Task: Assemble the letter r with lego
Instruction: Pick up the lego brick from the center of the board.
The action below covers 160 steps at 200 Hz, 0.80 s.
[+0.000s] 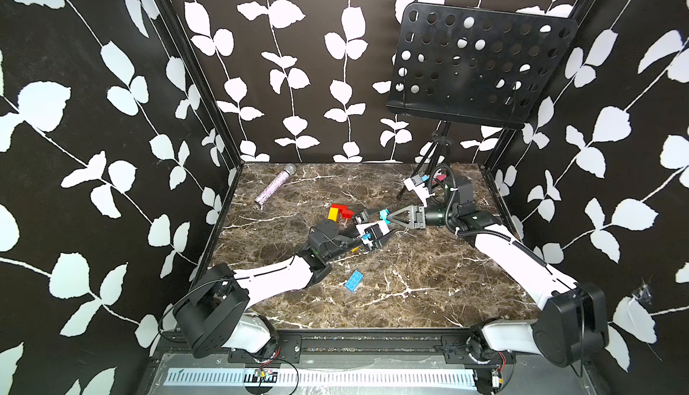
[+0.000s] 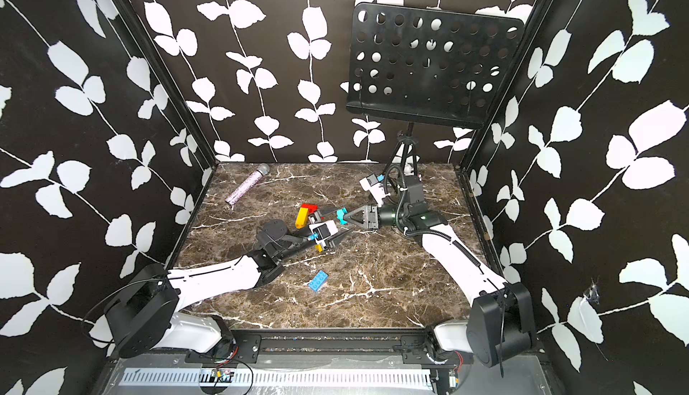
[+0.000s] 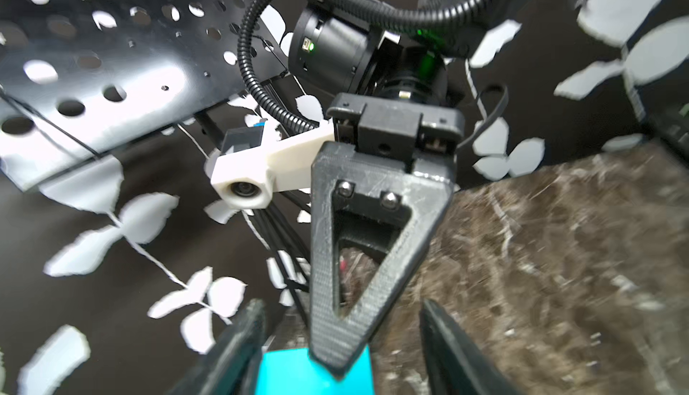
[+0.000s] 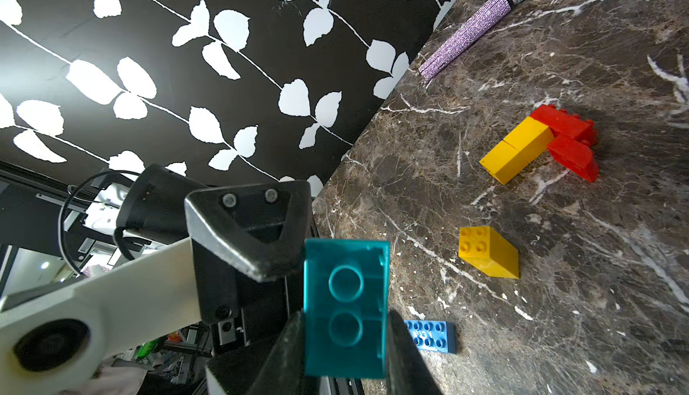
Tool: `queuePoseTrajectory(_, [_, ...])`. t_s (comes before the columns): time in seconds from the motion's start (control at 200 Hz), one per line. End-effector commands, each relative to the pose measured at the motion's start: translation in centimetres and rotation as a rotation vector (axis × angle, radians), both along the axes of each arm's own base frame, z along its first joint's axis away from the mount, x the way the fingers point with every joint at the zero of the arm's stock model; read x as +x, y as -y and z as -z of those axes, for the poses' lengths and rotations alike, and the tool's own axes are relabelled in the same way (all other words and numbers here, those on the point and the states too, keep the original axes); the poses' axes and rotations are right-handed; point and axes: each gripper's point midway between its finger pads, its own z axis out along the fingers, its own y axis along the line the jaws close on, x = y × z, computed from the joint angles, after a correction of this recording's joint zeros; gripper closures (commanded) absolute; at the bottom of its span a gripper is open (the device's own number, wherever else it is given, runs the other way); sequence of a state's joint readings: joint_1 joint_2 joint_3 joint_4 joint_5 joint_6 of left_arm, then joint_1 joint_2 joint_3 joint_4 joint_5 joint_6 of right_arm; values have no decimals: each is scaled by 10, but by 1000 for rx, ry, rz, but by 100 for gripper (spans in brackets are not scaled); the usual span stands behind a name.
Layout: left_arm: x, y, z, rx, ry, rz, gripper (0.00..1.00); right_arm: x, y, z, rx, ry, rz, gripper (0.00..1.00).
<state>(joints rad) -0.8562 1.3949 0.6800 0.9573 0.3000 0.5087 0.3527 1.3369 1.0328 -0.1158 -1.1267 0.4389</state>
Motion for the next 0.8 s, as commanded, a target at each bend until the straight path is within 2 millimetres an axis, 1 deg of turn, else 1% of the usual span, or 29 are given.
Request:
queuePoseTrajectory(0.0, [12, -12, -10, -57, 0, -83, 21, -22, -3, -17, 41, 81, -86, 84])
queuePoseTrajectory(0.065, [16, -19, -10, -62, -4, -112, 16, -23, -3, -17, 38, 83, -87, 85])
queuePoseTrajectory(0.155, [16, -21, -7, -31, -10, -113, 17, -23, -3, -16, 39, 80, -91, 85])
queuePoseTrajectory(0.225, [15, -19, -3, -12, -19, -99, 20, -24, -3, -19, 43, 84, -94, 85])
queuePoseTrajectory(0.355, [14, -16, -1, -19, -26, -81, 30, -23, -3, -20, 46, 91, -94, 85])
queuePoseTrajectory(0.455, [12, -13, -3, -32, -32, -60, 34, -21, -4, -17, 42, 78, -94, 85])
queuePoseTrajectory(0.715, [6, -10, -1, -27, -50, -17, 51, -15, -5, -7, 24, 61, -76, 85])
queuePoseTrajectory(0.795, [4, -12, -1, -24, -53, -16, 53, -13, -5, -4, 20, 53, -73, 85])
